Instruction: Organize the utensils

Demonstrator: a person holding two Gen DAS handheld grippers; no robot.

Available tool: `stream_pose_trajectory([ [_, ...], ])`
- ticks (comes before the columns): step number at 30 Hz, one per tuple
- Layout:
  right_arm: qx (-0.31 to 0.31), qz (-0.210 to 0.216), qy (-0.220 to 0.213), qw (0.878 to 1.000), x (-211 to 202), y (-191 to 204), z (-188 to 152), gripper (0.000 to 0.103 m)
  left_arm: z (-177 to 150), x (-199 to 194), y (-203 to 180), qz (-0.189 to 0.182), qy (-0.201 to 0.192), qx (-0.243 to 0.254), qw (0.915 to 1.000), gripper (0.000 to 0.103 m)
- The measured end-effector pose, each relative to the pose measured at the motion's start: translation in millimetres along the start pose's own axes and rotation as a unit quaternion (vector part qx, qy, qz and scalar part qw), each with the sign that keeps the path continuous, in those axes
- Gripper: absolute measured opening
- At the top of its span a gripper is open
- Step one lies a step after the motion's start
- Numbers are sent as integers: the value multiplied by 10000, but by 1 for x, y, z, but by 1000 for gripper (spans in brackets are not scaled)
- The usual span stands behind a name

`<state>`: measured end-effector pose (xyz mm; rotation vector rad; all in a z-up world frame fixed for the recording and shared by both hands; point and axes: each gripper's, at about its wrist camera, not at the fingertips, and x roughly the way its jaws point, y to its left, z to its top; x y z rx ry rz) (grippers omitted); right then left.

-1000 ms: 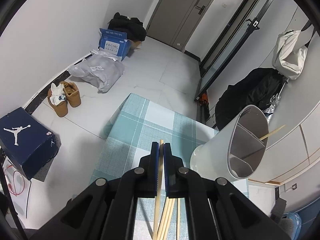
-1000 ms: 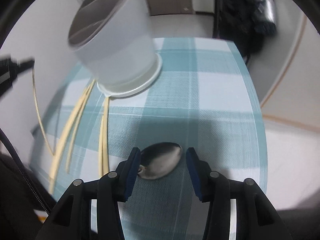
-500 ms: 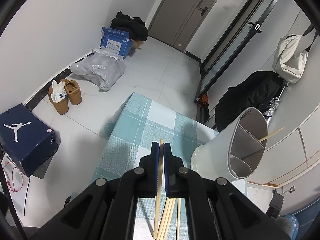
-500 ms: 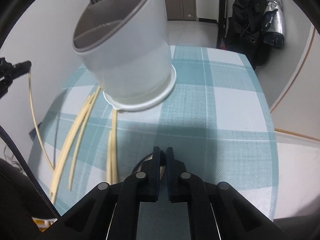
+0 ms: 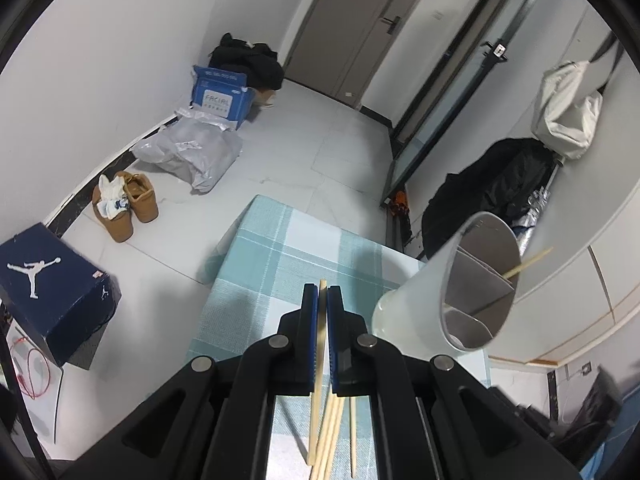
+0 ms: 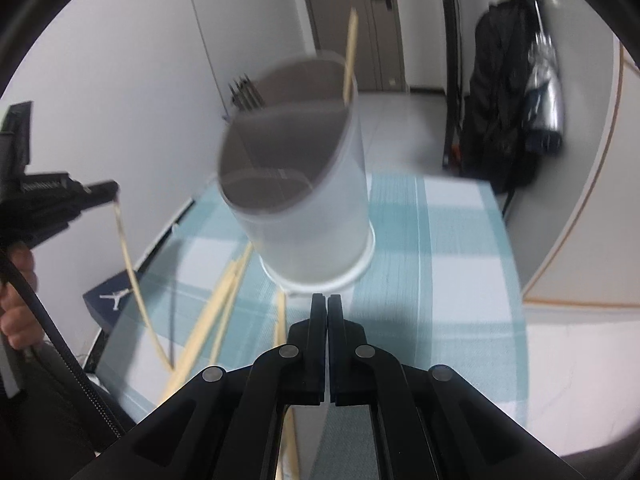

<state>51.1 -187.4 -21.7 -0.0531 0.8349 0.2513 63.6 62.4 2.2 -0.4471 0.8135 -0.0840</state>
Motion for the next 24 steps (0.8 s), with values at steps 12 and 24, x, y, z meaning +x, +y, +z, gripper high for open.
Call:
stream_pose_trajectory([
  [12,-173,111,-1111,9936,-57,4,26,0,9,-27,-45,-21,-52,705,9975,1],
  [24,-413,254,-2239,9734,-107,0,101,0,64,-81,-112,-530,-571,1185,9899,1],
])
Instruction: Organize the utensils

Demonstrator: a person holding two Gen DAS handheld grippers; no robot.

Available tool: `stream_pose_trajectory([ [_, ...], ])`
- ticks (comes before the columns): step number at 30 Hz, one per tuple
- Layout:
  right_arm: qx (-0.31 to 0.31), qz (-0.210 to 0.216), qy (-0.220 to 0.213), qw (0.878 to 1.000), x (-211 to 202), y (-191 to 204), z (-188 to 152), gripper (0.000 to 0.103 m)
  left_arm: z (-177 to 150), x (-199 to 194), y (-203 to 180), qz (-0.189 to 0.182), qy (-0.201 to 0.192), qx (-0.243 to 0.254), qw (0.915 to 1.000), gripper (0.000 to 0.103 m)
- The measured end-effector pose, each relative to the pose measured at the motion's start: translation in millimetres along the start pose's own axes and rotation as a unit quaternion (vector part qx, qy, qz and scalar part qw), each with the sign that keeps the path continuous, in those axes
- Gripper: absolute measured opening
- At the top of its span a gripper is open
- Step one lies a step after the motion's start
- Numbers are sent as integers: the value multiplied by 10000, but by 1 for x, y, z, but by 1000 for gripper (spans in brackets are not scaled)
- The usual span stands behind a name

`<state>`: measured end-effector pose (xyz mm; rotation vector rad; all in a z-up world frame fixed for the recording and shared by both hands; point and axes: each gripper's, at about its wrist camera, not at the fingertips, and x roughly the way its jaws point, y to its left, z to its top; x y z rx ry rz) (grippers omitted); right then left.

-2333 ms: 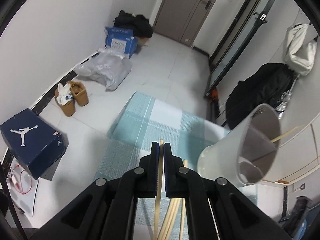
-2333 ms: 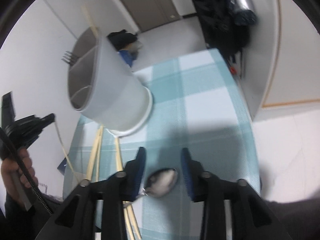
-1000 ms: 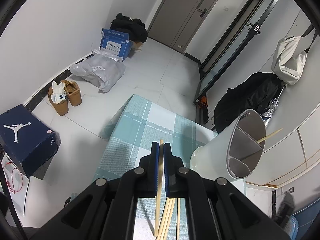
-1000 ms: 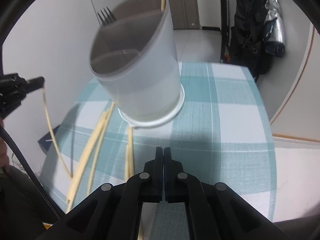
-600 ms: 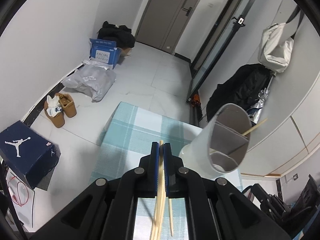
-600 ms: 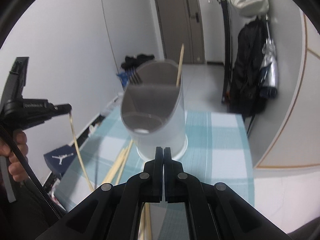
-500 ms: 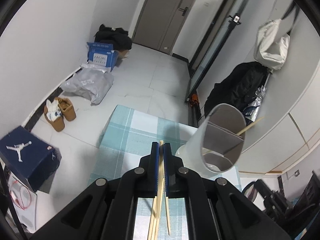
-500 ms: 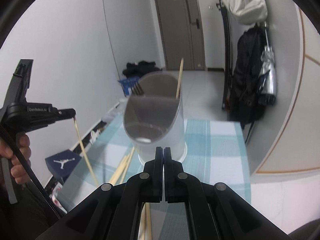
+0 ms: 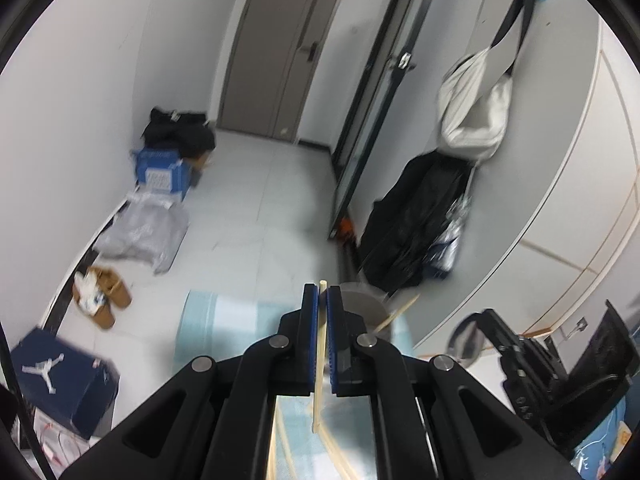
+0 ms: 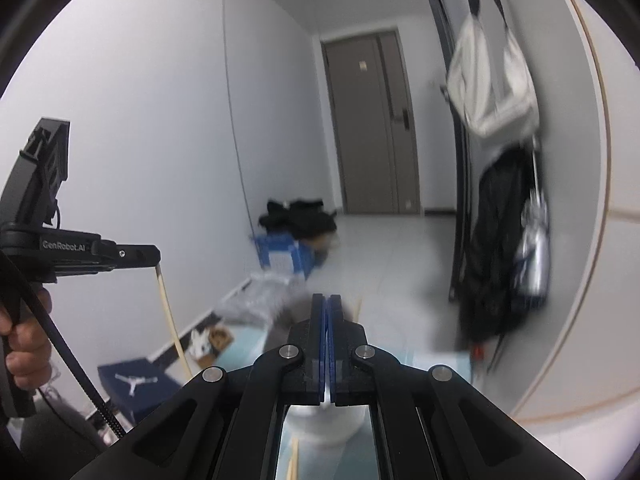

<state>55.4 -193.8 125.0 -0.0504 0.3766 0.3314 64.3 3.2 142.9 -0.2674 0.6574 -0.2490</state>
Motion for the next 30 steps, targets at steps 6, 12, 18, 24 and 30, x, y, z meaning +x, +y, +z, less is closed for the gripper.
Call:
stream_pose_trajectory([
  [6,-230,6,-528,9983,14,-4,49,0,42,7,-29,-165,-322,273,9990,1],
  [12,-333,-161,-875,9955,46,-13,73,0,57,31,-35,-305,-312,356,9984,1],
  [18,-365,-179,-945,9947,81,-23,72,0,63,53,-29,-377,-220,309,9986,1],
  [24,-801,-369,-1166,9893,99,-16,59,0,65,71,-23,-545,-137,365,9978,1],
  [30,-1130,-450,-1178,9856,114,-10,47,0,61,85,-18,-556,-31,402,9976,1],
])
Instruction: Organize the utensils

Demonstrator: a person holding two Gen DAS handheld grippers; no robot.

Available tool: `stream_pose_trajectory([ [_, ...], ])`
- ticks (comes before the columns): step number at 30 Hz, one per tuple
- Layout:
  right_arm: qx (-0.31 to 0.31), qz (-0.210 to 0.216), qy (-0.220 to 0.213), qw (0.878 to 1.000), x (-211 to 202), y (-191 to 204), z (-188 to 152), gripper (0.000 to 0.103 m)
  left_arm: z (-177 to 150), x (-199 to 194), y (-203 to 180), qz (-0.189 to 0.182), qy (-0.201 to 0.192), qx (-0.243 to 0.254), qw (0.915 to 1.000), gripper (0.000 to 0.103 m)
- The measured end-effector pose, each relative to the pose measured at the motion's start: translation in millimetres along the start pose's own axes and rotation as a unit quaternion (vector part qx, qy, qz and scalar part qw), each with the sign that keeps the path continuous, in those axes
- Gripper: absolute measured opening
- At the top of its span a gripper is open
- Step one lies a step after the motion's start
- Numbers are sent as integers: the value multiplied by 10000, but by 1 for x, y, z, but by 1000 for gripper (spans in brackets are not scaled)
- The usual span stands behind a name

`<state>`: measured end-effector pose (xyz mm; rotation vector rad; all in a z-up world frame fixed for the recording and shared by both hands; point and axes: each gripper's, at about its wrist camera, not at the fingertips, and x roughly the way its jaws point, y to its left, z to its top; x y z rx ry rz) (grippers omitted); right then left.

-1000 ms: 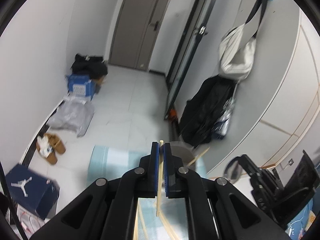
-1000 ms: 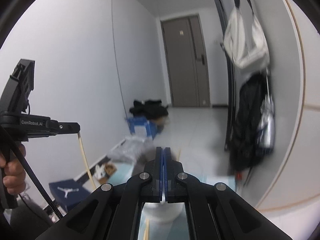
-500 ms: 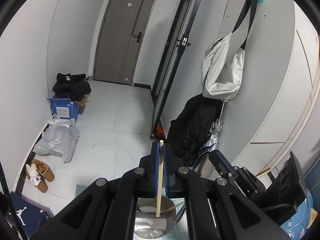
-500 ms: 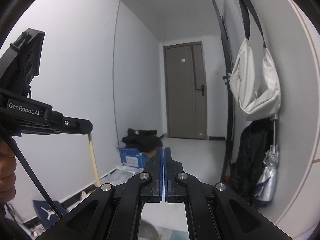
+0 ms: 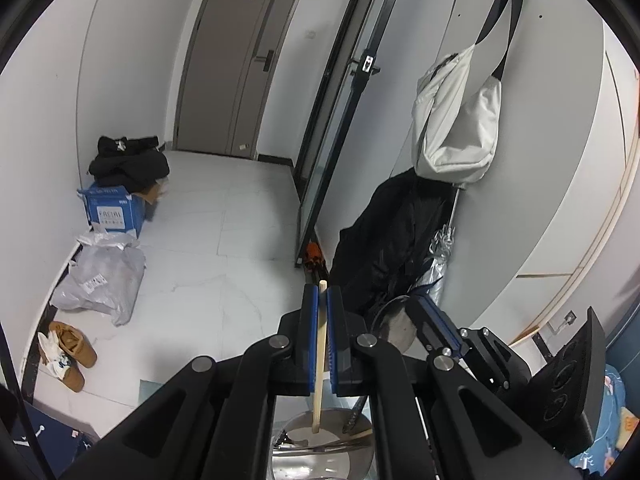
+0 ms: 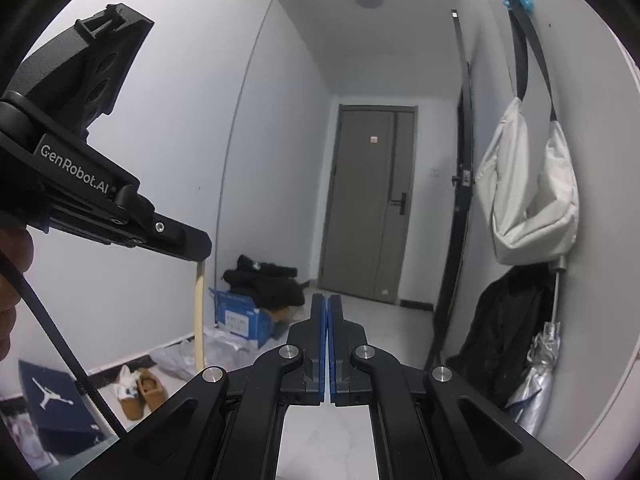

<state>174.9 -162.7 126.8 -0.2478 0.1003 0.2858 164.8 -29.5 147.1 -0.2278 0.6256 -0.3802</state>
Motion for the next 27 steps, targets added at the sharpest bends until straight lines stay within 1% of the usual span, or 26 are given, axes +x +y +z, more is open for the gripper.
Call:
stream_pose_trajectory([
  [4,-169,103,77,9998,2,7,-10,0,-7,7,4,25,95,28,9999,1],
  [9,-466,220,152,9986,-2,16,-20,0,-14,15,8,-91,258,-31,9996,1],
  [12,-554,271,187,9979,-4,21,-25,0,-19,18,9,-82,311,-18,9995,1],
  [17,-555,362,302,9973,-8,24,-31,0,-29,21,8,-70,403,27,9992,1],
  [22,-486,507,373,9968,-14,22,-37,1,-37,24,8,-156,570,72,9982,1],
  [24,-519,562,402,9963,-17,22,-39,1,-39,26,9,-125,689,43,9975,1],
  [25,-552,596,429,9958,-19,23,-41,1,-39,26,11,-49,716,-12,9974,1],
  [27,-588,662,492,9949,-22,23,-45,1,-41,25,15,54,694,-135,9975,1],
])
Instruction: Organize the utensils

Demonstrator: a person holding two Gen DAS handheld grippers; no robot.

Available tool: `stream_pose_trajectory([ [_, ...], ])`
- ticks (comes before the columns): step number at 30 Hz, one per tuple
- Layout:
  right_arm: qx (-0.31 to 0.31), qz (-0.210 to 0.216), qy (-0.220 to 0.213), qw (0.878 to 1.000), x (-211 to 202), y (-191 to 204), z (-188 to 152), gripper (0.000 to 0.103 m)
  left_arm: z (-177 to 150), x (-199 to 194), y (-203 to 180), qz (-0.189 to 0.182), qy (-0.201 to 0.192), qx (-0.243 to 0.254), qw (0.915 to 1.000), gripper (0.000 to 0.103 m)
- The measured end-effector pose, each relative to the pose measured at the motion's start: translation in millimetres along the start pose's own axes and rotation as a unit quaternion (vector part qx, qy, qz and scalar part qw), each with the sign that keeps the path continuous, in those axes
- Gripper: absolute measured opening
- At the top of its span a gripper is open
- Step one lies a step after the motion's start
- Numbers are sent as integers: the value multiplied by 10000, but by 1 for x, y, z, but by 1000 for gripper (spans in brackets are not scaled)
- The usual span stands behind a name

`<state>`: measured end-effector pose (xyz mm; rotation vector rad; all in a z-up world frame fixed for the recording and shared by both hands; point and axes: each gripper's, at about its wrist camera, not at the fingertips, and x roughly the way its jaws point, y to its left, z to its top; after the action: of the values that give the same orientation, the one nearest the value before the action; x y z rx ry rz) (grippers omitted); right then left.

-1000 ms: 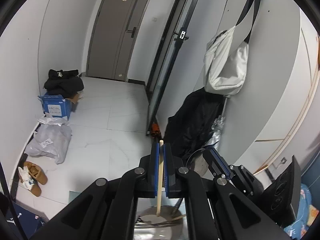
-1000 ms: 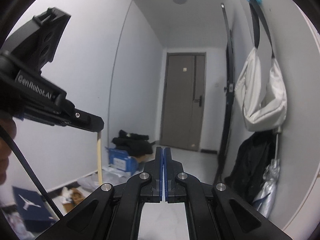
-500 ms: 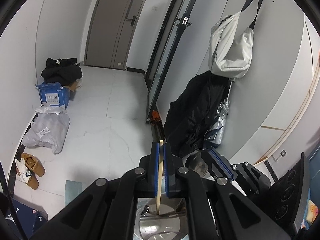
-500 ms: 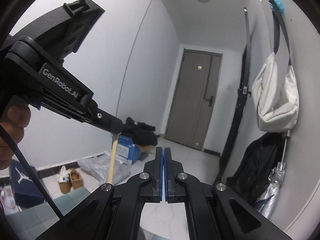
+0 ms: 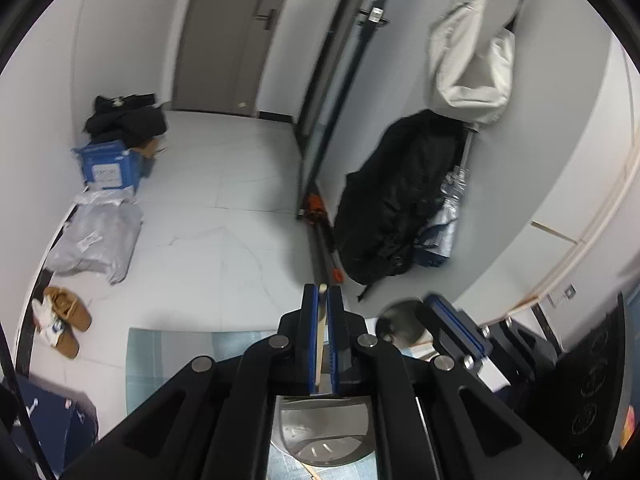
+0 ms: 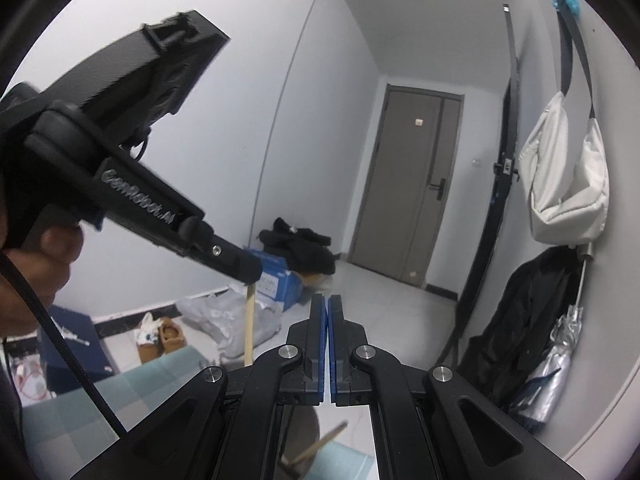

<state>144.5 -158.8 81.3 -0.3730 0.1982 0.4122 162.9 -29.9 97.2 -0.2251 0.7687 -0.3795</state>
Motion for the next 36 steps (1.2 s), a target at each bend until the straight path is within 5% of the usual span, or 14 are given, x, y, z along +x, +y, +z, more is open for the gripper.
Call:
stream_pose_trajectory([
  [2,-26,11,132,9999,-2,1,-4,1,-2,-1,3,65,-3,-89,9999,4],
  [6,165,30,124,9998,-13,-4,-5,1,-5,-9,8,339,-139,-359,9987,47],
  [9,355,6,60,9994,-24,-9,-1,4,-9,-19,8,594,-316,-440,9968,52],
  [11,473,-27,30,9989,-32,-12,1,12,-12,-26,10,799,-405,-505,9947,59],
  [13,587,-80,16,9982,-39,-13,2,36,-16,-34,9,1072,-603,-528,9910,79],
  [24,1565,-41,203,9875,-84,-18,3,66,-42,-71,-4,1760,-1162,-391,9767,100],
  [36,1775,-188,504,9826,-123,1,-8,84,-85,-94,-6,1870,-1429,-475,9708,102],
])
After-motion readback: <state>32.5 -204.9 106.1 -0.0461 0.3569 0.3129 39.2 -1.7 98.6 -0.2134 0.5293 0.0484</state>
